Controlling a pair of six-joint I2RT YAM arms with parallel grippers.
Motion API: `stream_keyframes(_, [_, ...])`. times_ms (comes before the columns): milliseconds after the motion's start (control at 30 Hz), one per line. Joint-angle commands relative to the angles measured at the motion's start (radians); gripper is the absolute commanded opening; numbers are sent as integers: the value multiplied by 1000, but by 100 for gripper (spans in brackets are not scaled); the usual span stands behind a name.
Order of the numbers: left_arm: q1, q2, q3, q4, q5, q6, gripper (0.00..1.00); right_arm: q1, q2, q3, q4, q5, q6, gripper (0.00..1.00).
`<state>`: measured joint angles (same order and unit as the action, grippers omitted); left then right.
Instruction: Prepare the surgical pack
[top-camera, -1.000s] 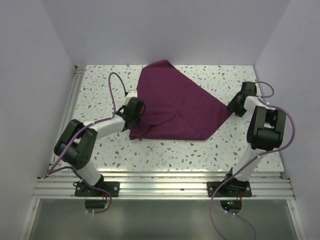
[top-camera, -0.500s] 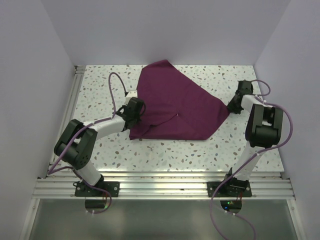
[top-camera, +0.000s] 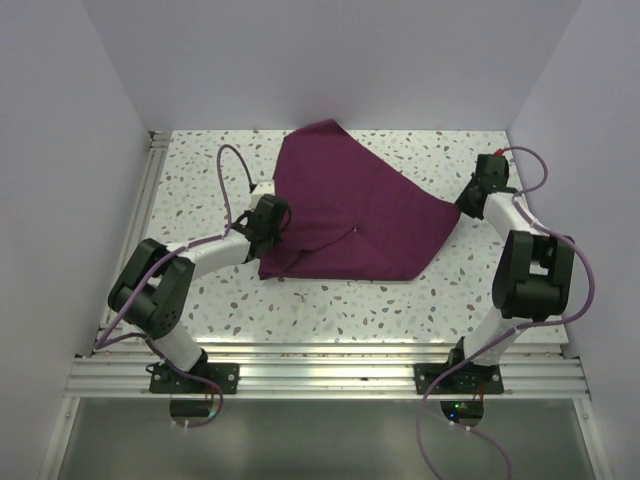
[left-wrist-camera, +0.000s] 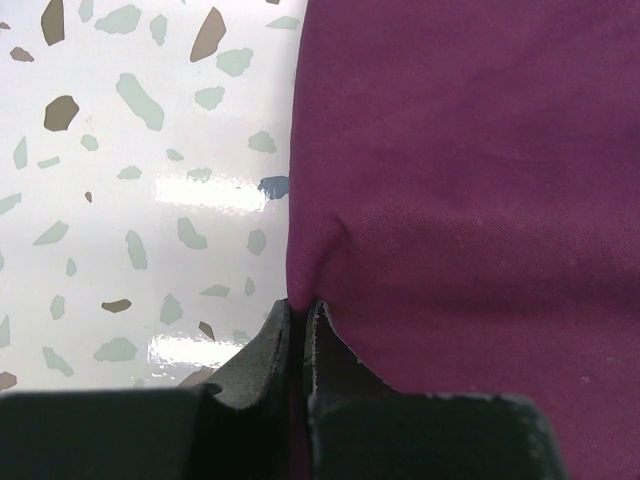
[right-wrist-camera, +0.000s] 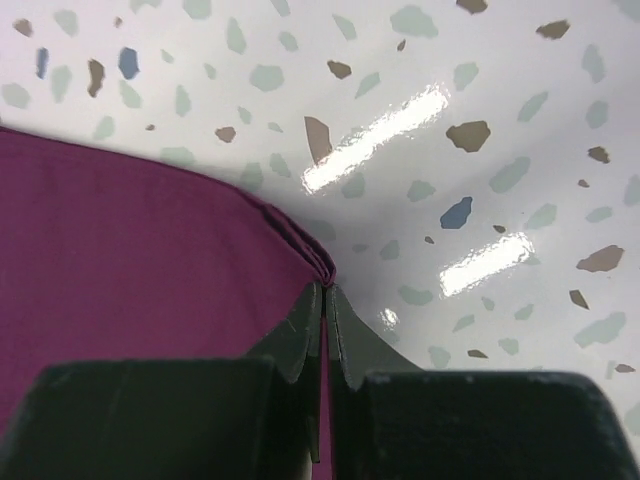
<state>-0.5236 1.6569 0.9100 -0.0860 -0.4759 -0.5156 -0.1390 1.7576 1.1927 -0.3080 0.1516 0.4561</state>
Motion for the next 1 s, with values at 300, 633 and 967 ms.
stream_keyframes(300, [2, -8, 1, 22, -70, 9, 0, 53, -86, -18, 36, -10, -28, 0])
stream_keyframes(633, [0, -11, 1, 20, -72, 11, 0, 297, -121, 123, -43, 32, -2, 0])
stream_keyframes(967, [-6, -13, -6, 42, -66, 23, 0, 665, 113, 543, -134, 3, 105, 0])
